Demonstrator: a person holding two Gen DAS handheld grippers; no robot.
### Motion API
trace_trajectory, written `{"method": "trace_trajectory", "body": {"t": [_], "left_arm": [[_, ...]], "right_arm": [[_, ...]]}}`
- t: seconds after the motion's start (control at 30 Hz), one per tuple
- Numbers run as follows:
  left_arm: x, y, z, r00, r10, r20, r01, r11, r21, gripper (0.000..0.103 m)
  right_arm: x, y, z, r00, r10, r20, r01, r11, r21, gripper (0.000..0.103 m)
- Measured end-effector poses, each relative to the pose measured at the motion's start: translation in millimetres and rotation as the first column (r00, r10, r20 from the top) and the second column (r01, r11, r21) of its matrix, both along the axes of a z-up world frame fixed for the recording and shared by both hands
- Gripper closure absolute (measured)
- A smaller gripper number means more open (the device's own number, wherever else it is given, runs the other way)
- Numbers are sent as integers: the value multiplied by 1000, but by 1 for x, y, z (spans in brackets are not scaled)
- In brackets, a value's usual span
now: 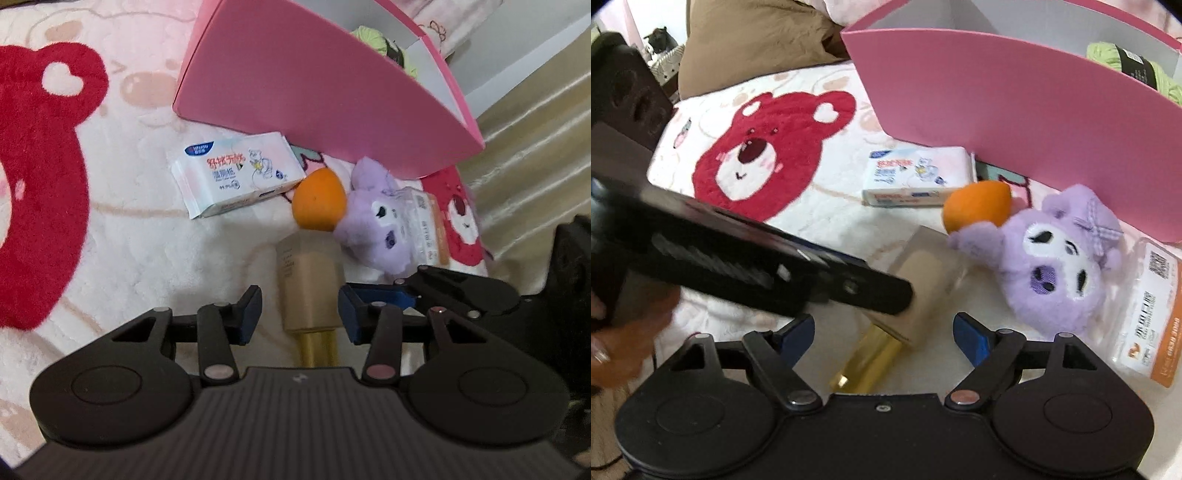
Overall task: Organize objects
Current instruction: 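Lower the right tool onto the gold-capped beige bottle and grasp it, then carry the bottle into the pink box, release it, and withdraw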
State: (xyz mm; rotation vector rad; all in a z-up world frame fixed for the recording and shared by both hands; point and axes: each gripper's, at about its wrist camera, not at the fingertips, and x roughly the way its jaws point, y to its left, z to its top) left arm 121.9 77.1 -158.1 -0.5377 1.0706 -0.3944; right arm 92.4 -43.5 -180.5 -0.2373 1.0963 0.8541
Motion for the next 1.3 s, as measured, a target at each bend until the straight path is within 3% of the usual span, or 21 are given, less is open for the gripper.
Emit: {"method": "trace_trajectory", "body": {"t": [0.1, 0.2, 0.3, 0.33, 0.4, 0.47, 0.7, 0.93, 1.13, 1.3], "left_arm": [[-3, -3, -4, 1000, 6, -21, -7, 998, -68, 68], [-5, -6, -1, 1000, -5, -13, 4, 998, -59, 68], [-5, -3, -3, 999, 10, -31, -12, 996, -86, 68], [-5, -4, -3, 999, 12, -34, -15, 997, -77, 68], [-6, -7, -4, 999, 23, -24, -24, 999, -24, 58], [-6, -8, -5, 999, 29, -17, -30, 999, -17, 56], [1, -1, -16, 995, 95, -42, -100, 989, -108, 51], [-5, -19, -13, 998, 62, -33, -64, 996, -69, 59], [-19, -22, 7, 999, 32, -44, -32, 999, -6, 62], [-26, -20, 37, 998, -30, -53, 30, 1000, 1, 63]], "right_arm": [[-1, 3, -1, 999, -17, 28, 17, 1000, -7, 23], [-2, 0, -4, 998, -36, 59, 39, 998, -49, 45], [-5, -3, -5, 996, -22, 87, 29, 997, -73, 57], [-4, -4, -5, 996, -31, 81, 37, 997, -66, 57], [1, -9, -7, 996, -78, 39, 79, 996, -39, 58], [9, -16, -9, 992, -129, -16, 129, 992, 2, 58], [23, -54, -21, 943, -259, -210, 298, 936, 185, 62], [10, -44, -15, 976, -177, -123, 195, 968, 156, 61], [0, -45, -6, 973, -159, -167, 187, 968, 166, 61], [-11, -50, 21, 972, -144, -184, 176, 969, 171, 61]]}}
